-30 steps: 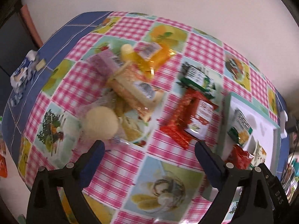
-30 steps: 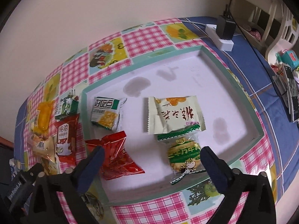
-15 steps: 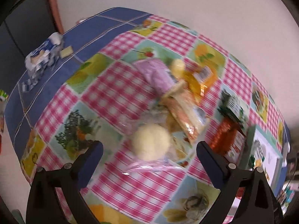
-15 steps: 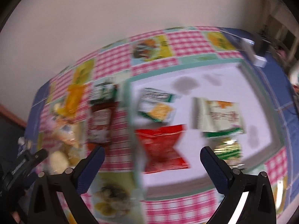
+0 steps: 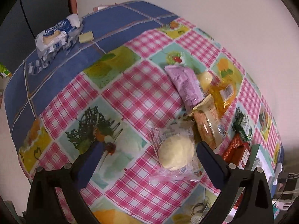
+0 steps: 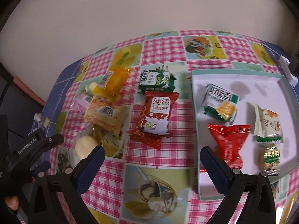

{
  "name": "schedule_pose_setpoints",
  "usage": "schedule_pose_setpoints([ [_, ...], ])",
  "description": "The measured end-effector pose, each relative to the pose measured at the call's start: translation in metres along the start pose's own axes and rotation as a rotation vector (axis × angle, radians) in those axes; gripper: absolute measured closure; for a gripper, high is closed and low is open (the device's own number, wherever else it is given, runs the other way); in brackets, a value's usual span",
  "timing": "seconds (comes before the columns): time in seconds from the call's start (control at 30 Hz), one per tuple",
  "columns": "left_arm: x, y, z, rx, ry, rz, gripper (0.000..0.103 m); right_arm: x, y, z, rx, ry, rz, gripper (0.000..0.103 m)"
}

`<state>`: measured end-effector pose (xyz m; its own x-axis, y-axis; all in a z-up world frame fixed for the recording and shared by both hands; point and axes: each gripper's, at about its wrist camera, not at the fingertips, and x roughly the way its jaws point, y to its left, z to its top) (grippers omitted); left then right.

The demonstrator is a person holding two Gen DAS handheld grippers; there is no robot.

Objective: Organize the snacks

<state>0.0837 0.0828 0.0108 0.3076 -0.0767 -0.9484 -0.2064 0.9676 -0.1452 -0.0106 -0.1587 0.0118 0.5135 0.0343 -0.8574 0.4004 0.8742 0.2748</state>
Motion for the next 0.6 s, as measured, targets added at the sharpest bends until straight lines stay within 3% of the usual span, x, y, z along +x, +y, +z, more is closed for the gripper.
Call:
schedule_pose_setpoints([
  [0.13,0.014,-0.006,0.001,0.016,0.055,-0.007,0.003,0.005,-0.002,0.007,-0.005,-0.025,-0.017,0.001],
  [0.33,0.016,-0.026,0.004,0.079,0.007,0.012,0.003,0.015,-0.004,0.019,-0.01,-0.038,-0.012,0.017],
  [0.5,0.024,-0.04,0.003,0.12,0.012,0.006,0.005,0.029,-0.002,0.027,-0.016,-0.021,-0.02,0.029],
  [0.6,0.032,-0.044,0.004,0.14,0.025,0.018,0.021,0.039,-0.002,0.031,-0.017,-0.008,-0.028,0.038],
])
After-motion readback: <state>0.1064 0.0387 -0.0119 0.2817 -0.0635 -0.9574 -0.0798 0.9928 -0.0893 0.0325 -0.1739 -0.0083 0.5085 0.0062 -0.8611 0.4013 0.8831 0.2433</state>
